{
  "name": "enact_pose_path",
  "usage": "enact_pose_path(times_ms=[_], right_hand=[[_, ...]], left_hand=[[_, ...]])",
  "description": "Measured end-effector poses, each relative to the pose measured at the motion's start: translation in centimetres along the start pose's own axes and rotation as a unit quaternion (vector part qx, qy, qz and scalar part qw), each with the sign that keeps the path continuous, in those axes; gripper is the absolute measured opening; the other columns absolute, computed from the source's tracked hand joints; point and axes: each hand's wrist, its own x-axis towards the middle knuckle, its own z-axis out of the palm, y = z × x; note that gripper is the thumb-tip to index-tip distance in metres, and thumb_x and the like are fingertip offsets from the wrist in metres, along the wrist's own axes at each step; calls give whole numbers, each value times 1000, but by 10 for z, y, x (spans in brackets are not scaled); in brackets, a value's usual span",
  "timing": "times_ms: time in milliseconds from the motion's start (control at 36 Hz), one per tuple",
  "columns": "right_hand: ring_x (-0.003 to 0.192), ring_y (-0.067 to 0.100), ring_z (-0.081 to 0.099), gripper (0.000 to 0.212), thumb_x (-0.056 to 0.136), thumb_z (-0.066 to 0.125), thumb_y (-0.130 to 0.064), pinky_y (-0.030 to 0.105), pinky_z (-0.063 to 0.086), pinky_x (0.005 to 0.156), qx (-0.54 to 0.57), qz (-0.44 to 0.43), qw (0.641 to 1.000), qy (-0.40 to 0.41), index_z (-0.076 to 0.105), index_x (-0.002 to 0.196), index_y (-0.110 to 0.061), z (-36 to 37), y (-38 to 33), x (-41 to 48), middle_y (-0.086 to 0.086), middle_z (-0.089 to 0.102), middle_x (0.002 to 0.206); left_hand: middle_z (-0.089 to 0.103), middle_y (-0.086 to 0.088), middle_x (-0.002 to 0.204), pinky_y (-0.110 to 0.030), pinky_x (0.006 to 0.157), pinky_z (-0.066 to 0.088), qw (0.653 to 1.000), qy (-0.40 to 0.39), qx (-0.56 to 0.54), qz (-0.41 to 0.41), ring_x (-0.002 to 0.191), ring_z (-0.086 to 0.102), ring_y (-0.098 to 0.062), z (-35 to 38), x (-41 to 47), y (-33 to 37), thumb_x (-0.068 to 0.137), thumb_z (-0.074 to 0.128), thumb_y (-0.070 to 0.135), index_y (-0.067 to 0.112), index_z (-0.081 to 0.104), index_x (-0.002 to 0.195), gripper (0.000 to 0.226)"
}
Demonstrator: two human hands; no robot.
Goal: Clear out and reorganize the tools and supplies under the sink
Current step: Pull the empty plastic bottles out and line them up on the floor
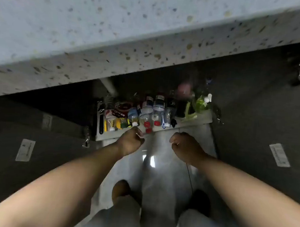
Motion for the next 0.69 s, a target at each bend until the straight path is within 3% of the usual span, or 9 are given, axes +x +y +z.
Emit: enact_pose_path(times_ms=[83,139,194,222,306,417,500,611,694], right_hand=[[113,20,58,26,88,55,-11,25,44,91,12,7,999,29,71,109,-14,20,17,37,5,63,119],[104,23,63,22,89,57,-9,25,47,82,27,-9,999,47,71,105,-14,33,27,63,5,61,115],[98,29,65,18,90,58,-2,29,50,80,54,-44,996,58,70,101,-8,45,37,89,11,65,109],[98,31,64,16,89,59,0,33,51,84,57,-57,994,68,71,96,-8,49,41,99,14,66,106],[93,21,61,17,86,59,-5,33,51,85,41,-69,991,105,72,89,-16,62,53,129,6,65,100],[84,13,61,17,86,60,-5,29,51,79,35,-86,989,115,71,88,-19,72,60,152,-11,61,85],[82,14,63,20,88,59,-3,29,52,78,36,-92,988,122,71,86,-20,78,61,160,-11,64,83],[82,17,65,30,90,56,-4,29,53,76,76,-66,987,124,64,77,-29,81,58,157,-7,68,81],[92,21,65,25,91,53,-2,32,53,85,103,-42,983,143,68,88,-22,80,51,140,4,72,96]], left_hand=[[60,10,80,-13,58,46,1000,-12,-21,11,69,53,-1,8,37,0,97,66,16,29,56,94,17],[67,3,91,-4,53,45,999,18,-16,40,70,53,0,15,67,-2,97,66,12,23,61,103,14],[68,-16,112,-9,57,47,997,60,15,47,80,60,-13,19,97,-6,95,68,12,1,55,124,33],[65,-18,119,-16,70,51,994,83,46,49,94,63,-22,20,114,-8,92,73,18,-1,50,131,48],[48,-17,148,-41,106,48,982,146,114,42,134,50,-36,22,154,-16,80,81,46,12,31,152,94],[36,-10,160,-41,112,44,971,186,149,30,143,42,-32,32,193,-28,67,80,67,23,16,159,120],[46,-8,154,-39,110,45,968,208,137,40,139,48,-30,42,212,-35,71,78,65,22,24,154,108],[64,-8,136,-35,97,52,967,233,93,48,123,62,-30,43,215,-37,84,72,51,21,54,139,65],[68,-11,129,-34,91,54,972,233,16,27,115,65,-32,38,196,-43,83,74,47,16,62,132,59]])
